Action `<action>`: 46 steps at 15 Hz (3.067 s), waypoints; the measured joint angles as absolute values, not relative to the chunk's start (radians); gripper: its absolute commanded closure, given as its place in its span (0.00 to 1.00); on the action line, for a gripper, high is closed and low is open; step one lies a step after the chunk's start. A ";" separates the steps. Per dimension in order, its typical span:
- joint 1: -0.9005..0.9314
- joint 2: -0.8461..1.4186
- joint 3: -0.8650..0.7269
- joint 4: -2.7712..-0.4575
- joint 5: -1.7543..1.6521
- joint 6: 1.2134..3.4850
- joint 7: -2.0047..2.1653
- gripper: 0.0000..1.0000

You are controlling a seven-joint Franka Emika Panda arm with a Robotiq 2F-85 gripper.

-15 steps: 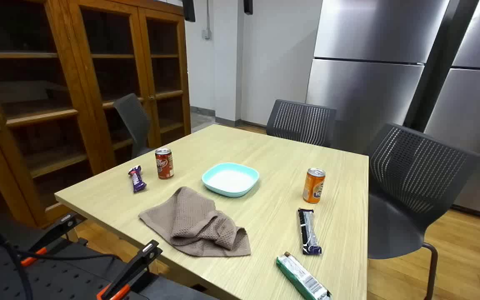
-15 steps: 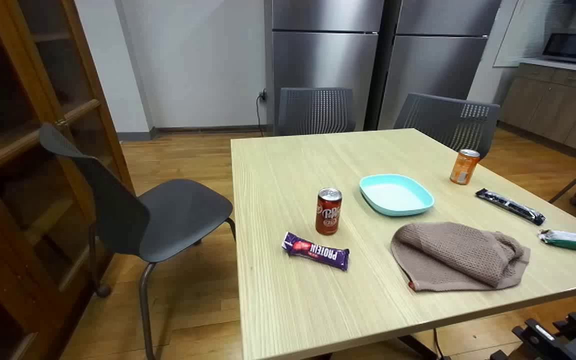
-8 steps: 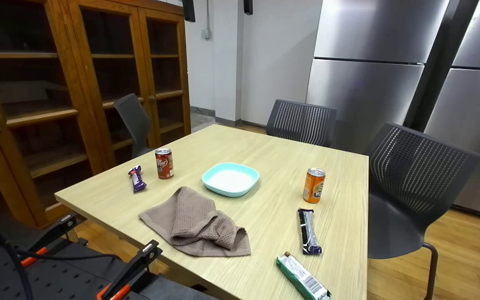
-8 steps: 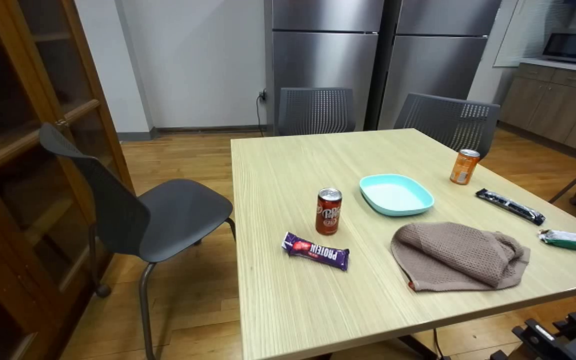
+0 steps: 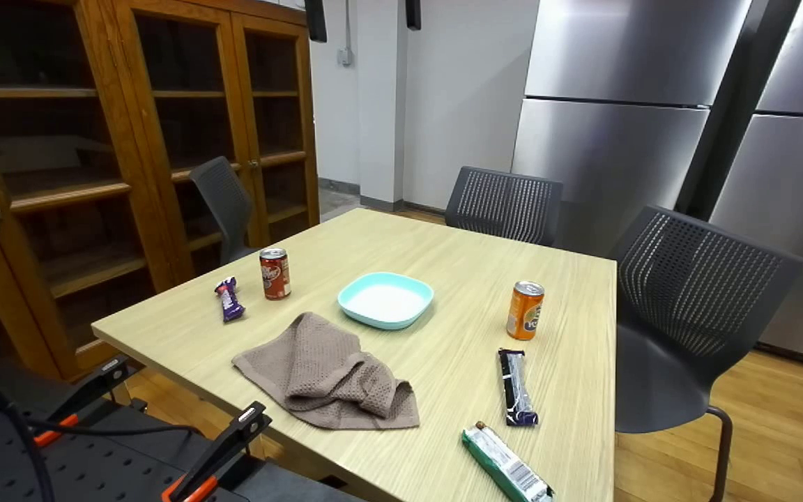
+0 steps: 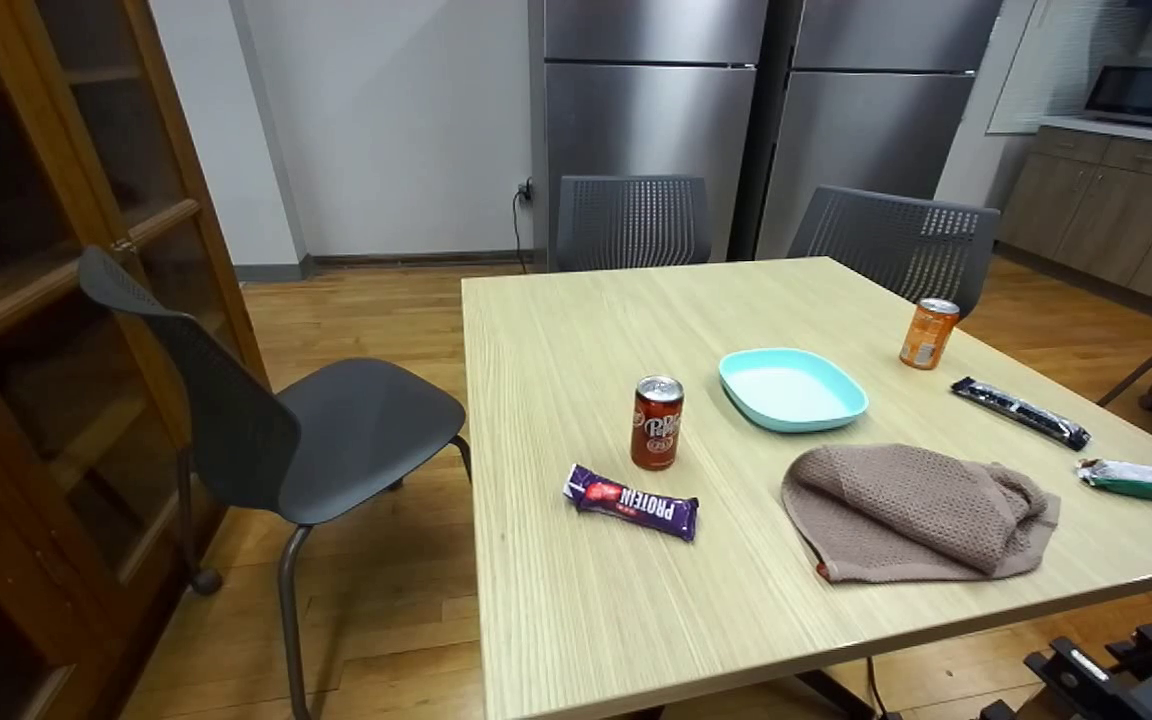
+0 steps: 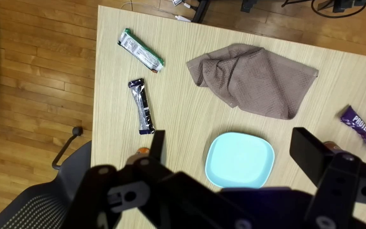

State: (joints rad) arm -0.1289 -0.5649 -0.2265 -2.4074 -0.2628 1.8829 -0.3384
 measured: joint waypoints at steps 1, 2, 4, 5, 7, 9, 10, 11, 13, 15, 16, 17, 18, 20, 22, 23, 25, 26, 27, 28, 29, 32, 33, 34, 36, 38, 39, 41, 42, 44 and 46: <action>-0.122 -0.556 -0.219 -2.415 -0.263 1.907 -0.335 0.00; -0.109 -0.544 -0.211 -2.425 -0.258 1.946 -0.328 0.00; -0.075 -0.506 -0.191 -2.445 -0.237 2.033 -0.310 0.00; -0.056 -0.479 -0.180 -2.452 -0.223 2.076 -0.303 0.00; -0.022 -0.416 -0.149 -2.460 -0.208 2.158 -0.289 0.00; 0.006 -0.348 -0.110 -2.461 -0.207 2.227 -0.278 0.00; 0.019 -0.316 -0.087 -2.461 -0.207 2.259 -0.271 0.00; 0.031 -0.284 -0.065 -2.460 -0.207 2.290 -0.262 0.00; 0.053 -0.223 -0.024 -2.454 -0.207 2.337 -0.251 0.00; 0.073 -0.165 0.013 -2.442 -0.207 2.365 -0.244 0.00; 0.083 -0.137 0.028 -2.434 -0.207 2.372 -0.239 0.00; 0.091 -0.107 0.044 -2.422 -0.207 2.375 -0.230 0.00; 0.099 -0.077 0.055 -2.410 -0.207 2.376 -0.218 0.00; 0.111 -0.019 0.073 -2.381 -0.207 2.376 -0.203 0.00; 0.120 0.032 0.084 -2.354 -0.216 2.375 -0.196 0.00; 0.121 0.049 0.085 -2.344 -0.223 2.375 -0.191 0.00; 0.122 0.066 0.085 -2.332 -0.229 2.375 -0.188 0.00; 0.122 0.067 0.085 -2.329 -0.229 2.374 -0.188 0.00; 0.122 0.067 0.085 -2.327 -0.229 2.374 -0.188 0.00; 0.122 0.067 0.085 -2.327 -0.229 2.374 -0.188 0.00; 0.122 0.067 0.085 -2.326 -0.229 2.374 -0.188 0.00; 0.122 0.067 0.085 -2.326 -0.229 2.374 -0.188 0.00; 0.122 0.067 0.085 -2.327 -0.229 2.374 -0.188 0.00; 0.122 0.070 0.087 -2.326 -0.226 2.378 -0.195 0.00; 0.125 0.089 0.097 -2.321 -0.225 2.402 -0.215 0.00; 0.134 0.124 0.111 -2.306 -0.216 2.448 -0.217 0.00; 0.137 0.148 0.121 -2.295 -0.207 2.469 -0.221 0.00; 0.144 0.205 0.137 -2.268 -0.202 2.506 -0.226 0.00; 0.147 0.238 0.144 -2.250 -0.202 2.521 -0.233 0.00; 0.148 0.317 0.160 -2.201 -0.192 2.531 -0.266 0.00; 0.150 0.397 0.172 -2.147 -0.190 2.531 -0.291 0.00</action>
State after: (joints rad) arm 0.1497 0.3967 0.1717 -2.1471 -0.1896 2.5314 -0.2913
